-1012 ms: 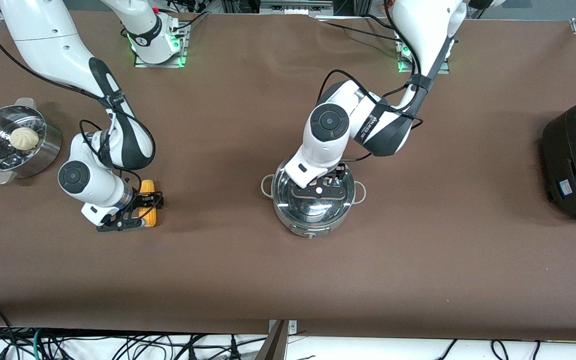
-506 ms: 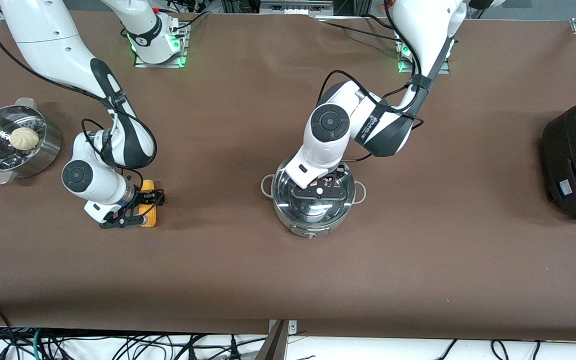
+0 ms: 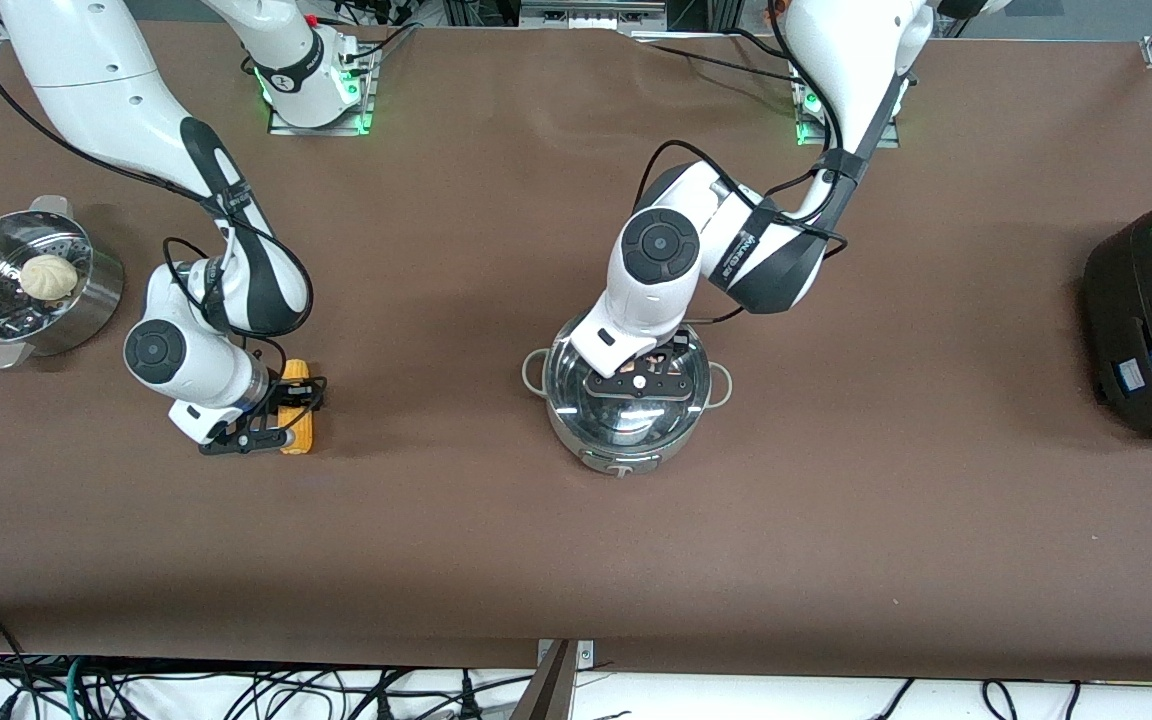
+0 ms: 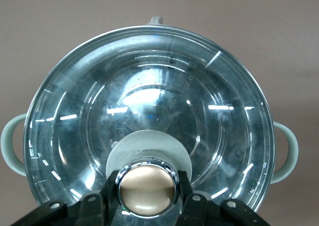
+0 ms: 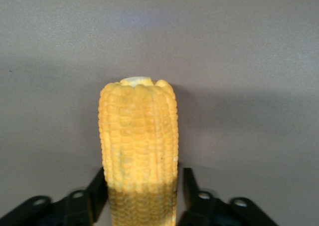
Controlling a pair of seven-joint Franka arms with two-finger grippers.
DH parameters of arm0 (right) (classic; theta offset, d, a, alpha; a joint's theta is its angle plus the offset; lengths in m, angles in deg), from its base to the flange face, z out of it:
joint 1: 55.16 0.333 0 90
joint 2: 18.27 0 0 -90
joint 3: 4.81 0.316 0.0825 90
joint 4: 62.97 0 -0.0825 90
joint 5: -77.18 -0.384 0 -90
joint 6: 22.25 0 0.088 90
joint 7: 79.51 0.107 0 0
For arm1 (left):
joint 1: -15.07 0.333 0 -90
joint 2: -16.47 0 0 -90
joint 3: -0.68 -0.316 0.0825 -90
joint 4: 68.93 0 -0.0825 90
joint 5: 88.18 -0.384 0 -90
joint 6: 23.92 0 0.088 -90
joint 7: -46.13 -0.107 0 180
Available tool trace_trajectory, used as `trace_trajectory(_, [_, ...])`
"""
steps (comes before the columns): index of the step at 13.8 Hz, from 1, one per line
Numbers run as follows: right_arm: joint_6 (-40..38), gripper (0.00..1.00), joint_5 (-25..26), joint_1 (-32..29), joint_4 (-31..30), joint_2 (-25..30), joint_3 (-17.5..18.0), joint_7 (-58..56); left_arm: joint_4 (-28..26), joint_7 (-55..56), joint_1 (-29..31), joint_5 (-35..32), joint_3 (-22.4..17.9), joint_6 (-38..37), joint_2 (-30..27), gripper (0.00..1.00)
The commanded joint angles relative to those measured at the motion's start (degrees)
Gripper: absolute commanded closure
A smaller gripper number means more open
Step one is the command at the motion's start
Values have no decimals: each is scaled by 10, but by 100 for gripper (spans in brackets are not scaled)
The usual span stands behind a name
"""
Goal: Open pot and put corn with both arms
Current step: 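Close the right gripper on the corn while the left gripper grips the knob, then lift the glass lid off the pot with the left gripper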
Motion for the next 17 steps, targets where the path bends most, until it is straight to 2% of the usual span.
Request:
trace_trajectory(1, [4, 86, -6, -5, -12, 10, 4, -9, 23, -1, -1, -7, -3, -11, 5, 100])
trace_trajectory(8, [-7, 85, -5, -4, -3, 28, 4, -11, 24, 4, 18, 7, 1, -59, -32, 100])
trace_trajectory(11, [-65, 85, -5, -4, 23, 60, 4, -12, 24, 3, 30, 7, -1, -77, -56, 100])
trace_trajectory(14, [-217, 85, -5, -1, 132, 70, 8, -10, 21, -9, 77, -2, 0, -109, -79, 100])
trace_trajectory(17, [-340, 85, -7, 15, 245, 68, 18, -5, -3, -86, 141, 3, 0, -156, -125, 100])
